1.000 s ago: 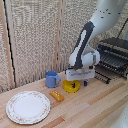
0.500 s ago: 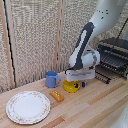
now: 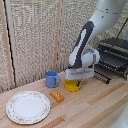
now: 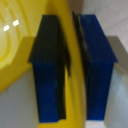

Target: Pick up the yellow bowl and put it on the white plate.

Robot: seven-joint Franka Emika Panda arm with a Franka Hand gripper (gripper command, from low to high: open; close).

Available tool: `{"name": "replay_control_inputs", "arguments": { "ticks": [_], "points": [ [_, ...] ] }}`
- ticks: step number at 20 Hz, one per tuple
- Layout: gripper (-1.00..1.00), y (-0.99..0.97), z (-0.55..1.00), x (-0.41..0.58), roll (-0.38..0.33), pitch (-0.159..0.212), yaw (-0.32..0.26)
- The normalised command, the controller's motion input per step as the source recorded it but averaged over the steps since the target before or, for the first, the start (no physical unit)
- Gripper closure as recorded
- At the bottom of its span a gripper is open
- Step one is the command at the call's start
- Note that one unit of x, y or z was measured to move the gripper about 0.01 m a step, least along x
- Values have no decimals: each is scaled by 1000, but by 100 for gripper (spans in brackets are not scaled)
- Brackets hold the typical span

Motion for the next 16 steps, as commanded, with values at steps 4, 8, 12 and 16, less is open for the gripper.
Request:
{"name": "replay_control_inputs", "arguments": {
  "ticks": [4,8,12,16],
  "points": [
    [100,-328,770,335,140,-17,0],
    [100,-346,806,324,132,-8,0],
    [100,-346,818,351,132,0,14],
    [100,-134,807,419,130,0,24]
  ]
}}
